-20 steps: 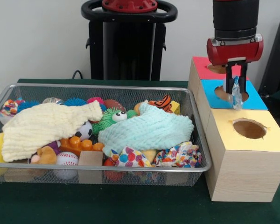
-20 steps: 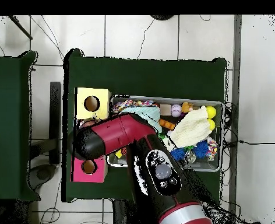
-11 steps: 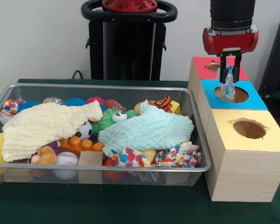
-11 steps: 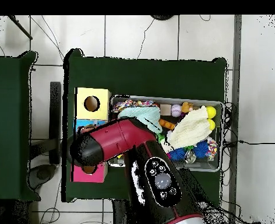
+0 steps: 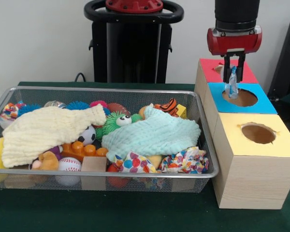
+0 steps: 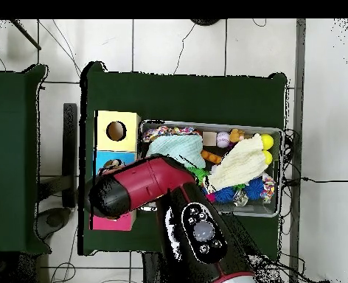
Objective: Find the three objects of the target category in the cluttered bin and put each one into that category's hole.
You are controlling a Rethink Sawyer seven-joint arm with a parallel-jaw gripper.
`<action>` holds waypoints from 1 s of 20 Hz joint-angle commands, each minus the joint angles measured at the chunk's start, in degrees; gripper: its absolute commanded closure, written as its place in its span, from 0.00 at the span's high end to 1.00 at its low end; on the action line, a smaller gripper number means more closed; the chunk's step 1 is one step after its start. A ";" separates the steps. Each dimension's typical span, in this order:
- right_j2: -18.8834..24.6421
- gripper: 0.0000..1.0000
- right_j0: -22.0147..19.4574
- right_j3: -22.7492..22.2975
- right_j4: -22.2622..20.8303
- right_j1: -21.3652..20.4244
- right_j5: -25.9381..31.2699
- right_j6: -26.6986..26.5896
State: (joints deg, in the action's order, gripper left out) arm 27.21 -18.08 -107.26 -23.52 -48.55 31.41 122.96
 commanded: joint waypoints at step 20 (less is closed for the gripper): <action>-0.12 0.00 1.67 -1.74 -2.87 3.18 -0.15 -1.60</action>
State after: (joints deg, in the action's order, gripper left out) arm 27.21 -16.89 -108.52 -23.49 -48.08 31.39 122.96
